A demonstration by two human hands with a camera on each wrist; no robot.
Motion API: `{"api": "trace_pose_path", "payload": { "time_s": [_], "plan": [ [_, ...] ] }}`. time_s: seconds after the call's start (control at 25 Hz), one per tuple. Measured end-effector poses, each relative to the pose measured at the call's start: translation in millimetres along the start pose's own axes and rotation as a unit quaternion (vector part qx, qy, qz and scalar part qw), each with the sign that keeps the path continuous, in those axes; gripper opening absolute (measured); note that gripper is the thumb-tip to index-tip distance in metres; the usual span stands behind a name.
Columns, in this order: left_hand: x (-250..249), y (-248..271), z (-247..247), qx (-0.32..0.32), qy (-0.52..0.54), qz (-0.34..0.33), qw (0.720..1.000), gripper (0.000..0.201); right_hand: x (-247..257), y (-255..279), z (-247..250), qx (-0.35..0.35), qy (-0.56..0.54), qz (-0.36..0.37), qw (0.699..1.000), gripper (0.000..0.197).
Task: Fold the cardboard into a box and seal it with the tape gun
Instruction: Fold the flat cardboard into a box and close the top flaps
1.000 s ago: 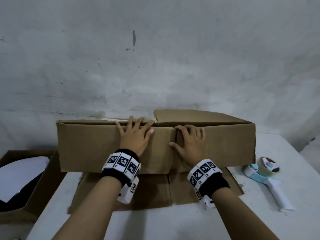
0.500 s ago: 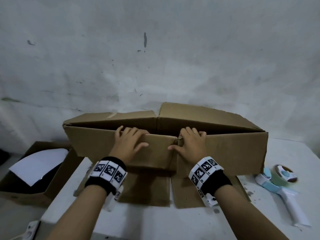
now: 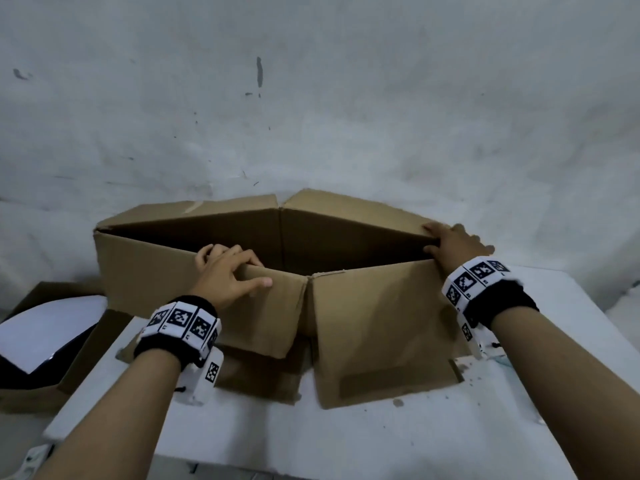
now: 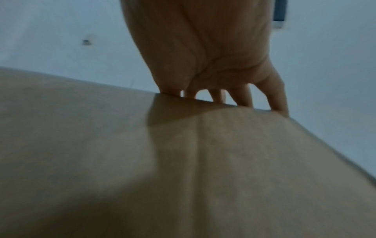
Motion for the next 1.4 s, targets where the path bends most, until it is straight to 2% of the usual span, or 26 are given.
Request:
{"api": "trace_pose_path", "payload": {
  "time_s": [0.08, 0.16, 0.24, 0.32, 0.36, 0.4, 0.44, 0.52, 0.6, 0.8, 0.96, 1.04, 1.24, 1.4],
  "plan": [
    [-8, 2, -1, -0.01, 0.024, 0.058, 0.998, 0.045, -14, -2, 1, 0.045, 0.005, -0.013, 0.999, 0.037],
    [-19, 8, -6, -0.056, -0.024, 0.116, 0.991, 0.031, -20, -2, 1, 0.051, 0.085, 0.011, 0.995, 0.032],
    [-31, 17, -19, -0.137, -0.033, 0.16, 0.977, 0.024, -21, 0, 0, 0.031, 0.157, 0.042, 0.986, 0.033],
    [-42, 27, -26, -0.227, 0.028, 0.261, 0.938, 0.013, -23, 2, 3, 0.0, 0.174, 0.046, 0.984, 0.034],
    [-46, 30, -28, -0.237, 0.079, 0.351, 0.902, 0.042, -25, 3, 5, -0.011, 0.153, 0.038, 0.987, 0.037],
    [-49, 33, -30, -0.21, 0.138, 0.429, 0.868, 0.073, -25, 5, 6, -0.017, 0.136, 0.026, 0.99, 0.042],
    [-53, 34, -33, -0.171, 0.198, 0.468, 0.844, 0.092, -27, 6, 4, -0.02, 0.124, 0.027, 0.992, 0.046],
    [-60, 31, -42, -0.091, 0.297, 0.452, 0.836, 0.097, -29, 10, 1, -0.012, 0.12, 0.042, 0.992, 0.045],
    [-56, 30, -52, -0.096, 0.323, 0.407, 0.849, 0.092, -32, 17, 0, -0.01, 0.114, 0.045, 0.992, 0.044],
    [-59, 30, -39, -0.126, 0.272, 0.348, 0.888, 0.075, -40, 35, 0, -0.014, 0.075, 0.043, 0.996, 0.042],
    [-66, 35, 9, -0.116, 0.182, 0.257, 0.942, 0.045, -27, 51, 14, -0.012, 0.017, 0.022, 1.0, 0.039],
    [-69, 41, 40, -0.109, 0.18, 0.2, 0.957, 0.045, -15, 62, 28, -0.033, -0.044, 0.002, 0.998, 0.039],
    [-77, 44, 95, -0.097, 0.248, 0.12, 0.956, 0.051, 10, 92, 80, -0.074, -0.135, -0.036, 0.987, 0.028],
    [-81, 35, 128, -0.157, 0.276, 0.118, 0.941, 0.049, 18, 118, 114, -0.086, -0.119, -0.039, 0.988, 0.024]
  ]
}}
Point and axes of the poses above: each hand's wrist, its own y-axis away from the middle knuckle, its own z-axis out of the back of the hand, x = y × z, the point moved 2 cm from there along -y, towards the middle knuckle, and after that the axes turned 4 degrees about -x, right-handed, at the moved point
